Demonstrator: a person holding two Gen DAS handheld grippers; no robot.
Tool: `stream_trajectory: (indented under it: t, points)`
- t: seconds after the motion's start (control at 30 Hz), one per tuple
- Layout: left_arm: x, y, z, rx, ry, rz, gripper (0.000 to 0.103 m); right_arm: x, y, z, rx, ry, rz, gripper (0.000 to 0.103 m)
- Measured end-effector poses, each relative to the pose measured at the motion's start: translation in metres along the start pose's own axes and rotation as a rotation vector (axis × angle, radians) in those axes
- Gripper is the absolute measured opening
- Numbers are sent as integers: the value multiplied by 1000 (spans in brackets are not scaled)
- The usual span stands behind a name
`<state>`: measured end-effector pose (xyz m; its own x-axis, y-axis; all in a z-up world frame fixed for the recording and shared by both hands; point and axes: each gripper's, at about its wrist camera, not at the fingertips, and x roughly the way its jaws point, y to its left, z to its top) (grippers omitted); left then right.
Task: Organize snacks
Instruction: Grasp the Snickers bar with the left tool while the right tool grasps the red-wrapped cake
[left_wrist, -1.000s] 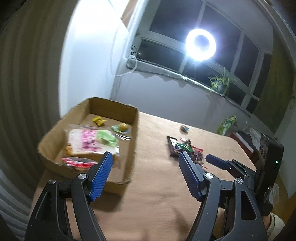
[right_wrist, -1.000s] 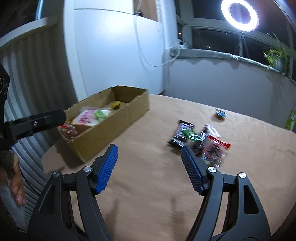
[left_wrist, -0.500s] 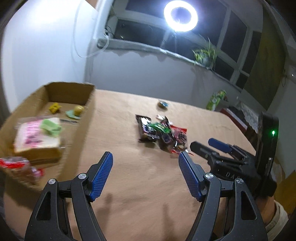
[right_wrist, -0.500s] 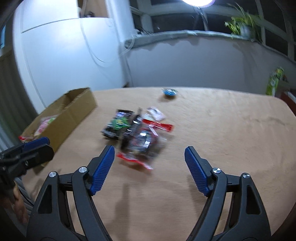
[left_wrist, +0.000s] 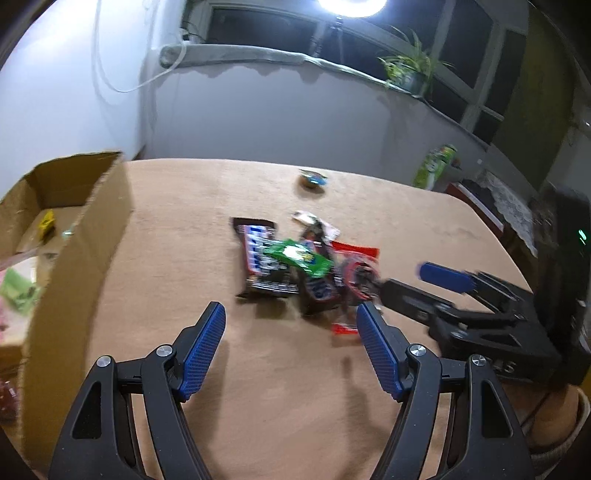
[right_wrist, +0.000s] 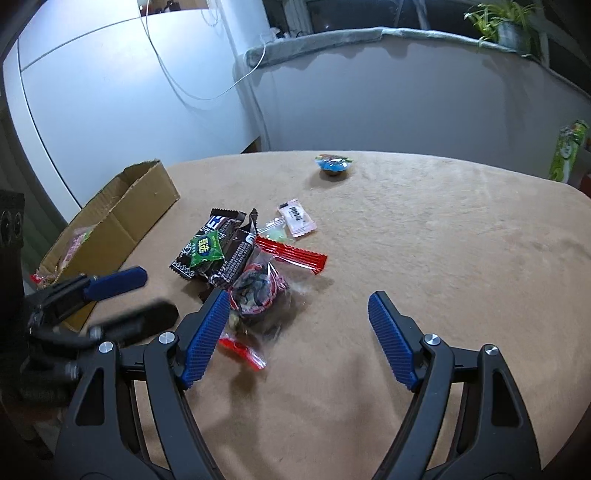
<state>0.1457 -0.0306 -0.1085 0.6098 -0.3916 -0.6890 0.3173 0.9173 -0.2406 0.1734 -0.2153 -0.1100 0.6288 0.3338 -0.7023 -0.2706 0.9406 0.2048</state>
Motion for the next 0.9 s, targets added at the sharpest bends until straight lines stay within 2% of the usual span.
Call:
stream_trajectory:
  t: [0.1, 0.17, 0.2, 0.27, 0.37, 0.67, 0.77, 0.9]
  points:
    - [4, -4, -4, 9, 19, -29, 69, 9, 1, 6, -1, 25, 37, 75]
    - [5, -4, -7, 4, 30, -47, 60, 19, 4, 8, -14, 56, 45, 64]
    - [6, -3, -7, -2, 32, -54, 60, 24, 4, 9, -15, 70, 58, 62]
    - [5, -3, -9, -7, 30, -59, 60, 26, 5, 9, -16, 75, 84, 48]
    - [6, -3, -8, -6, 34, -66, 60, 23, 5, 6, -19, 76, 107, 42]
    - [27, -24, 6, 53, 70, -111, 59, -9, -36, -19, 64, 30, 92, 40]
    - [41, -28, 14, 66, 90, -103, 59, -18, -53, -26, 94, 14, 87, 40]
    - [56, -30, 21, 67, 122, -85, 57, -21, -67, -30, 147, -7, 127, 40]
